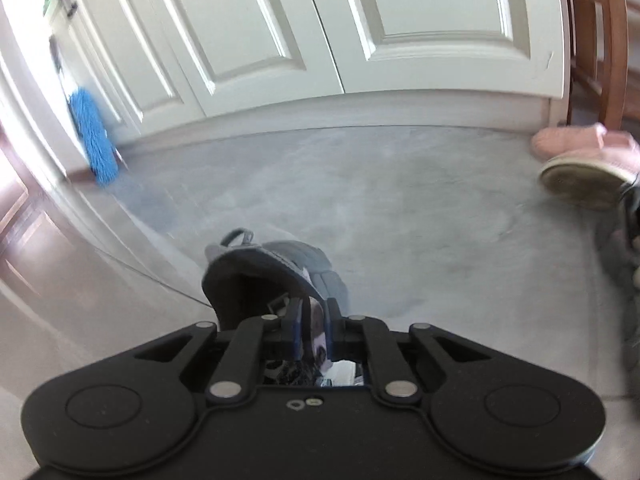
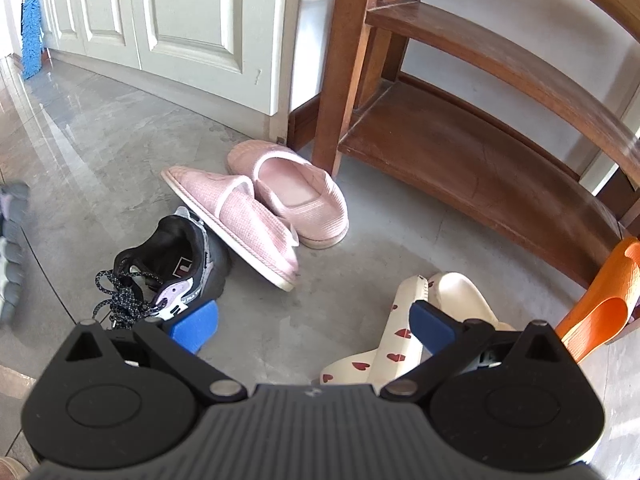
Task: Organize scattered shoes
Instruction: 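Grasp the black-and-white sneaker with the left tool and lift it, then carry the sneaker with the left tool and set it beside the other sneaker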
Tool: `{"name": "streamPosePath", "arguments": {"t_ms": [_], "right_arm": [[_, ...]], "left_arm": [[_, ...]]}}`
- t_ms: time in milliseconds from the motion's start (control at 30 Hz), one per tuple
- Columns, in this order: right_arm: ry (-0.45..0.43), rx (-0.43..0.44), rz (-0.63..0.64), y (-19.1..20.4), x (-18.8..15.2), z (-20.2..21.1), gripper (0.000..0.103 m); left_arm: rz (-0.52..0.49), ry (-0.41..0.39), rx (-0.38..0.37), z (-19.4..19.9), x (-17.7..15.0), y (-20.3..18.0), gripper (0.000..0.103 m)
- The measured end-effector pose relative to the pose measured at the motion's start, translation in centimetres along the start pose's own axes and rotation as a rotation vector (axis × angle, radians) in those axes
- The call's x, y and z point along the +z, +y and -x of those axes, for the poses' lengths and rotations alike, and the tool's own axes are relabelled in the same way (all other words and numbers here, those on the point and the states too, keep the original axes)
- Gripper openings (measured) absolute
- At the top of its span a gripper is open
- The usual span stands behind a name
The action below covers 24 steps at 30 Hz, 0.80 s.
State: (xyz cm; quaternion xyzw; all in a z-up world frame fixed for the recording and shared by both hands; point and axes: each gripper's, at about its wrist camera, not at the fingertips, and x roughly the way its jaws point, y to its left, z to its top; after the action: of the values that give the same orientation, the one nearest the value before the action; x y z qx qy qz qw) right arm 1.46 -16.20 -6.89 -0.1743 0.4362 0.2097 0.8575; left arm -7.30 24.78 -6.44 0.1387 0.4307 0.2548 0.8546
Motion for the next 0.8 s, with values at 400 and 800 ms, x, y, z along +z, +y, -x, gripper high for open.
{"name": "streamPosePath", "arguments": {"t_ms": [400, 800], "right_arm": [[0.003, -0.008, 0.077, 1.9, -0.1, -0.9, 0.103], [0.003, -0.011, 0.075, 0.2, -0.9, 0.5, 0.103]], "left_arm": [[0.063, -0.062, -0.355, 3.6, 1.0, -6.5, 0.021], [0.268, 0.013, -0.659, 3.9, 5.0, -17.7, 0.03]]}}
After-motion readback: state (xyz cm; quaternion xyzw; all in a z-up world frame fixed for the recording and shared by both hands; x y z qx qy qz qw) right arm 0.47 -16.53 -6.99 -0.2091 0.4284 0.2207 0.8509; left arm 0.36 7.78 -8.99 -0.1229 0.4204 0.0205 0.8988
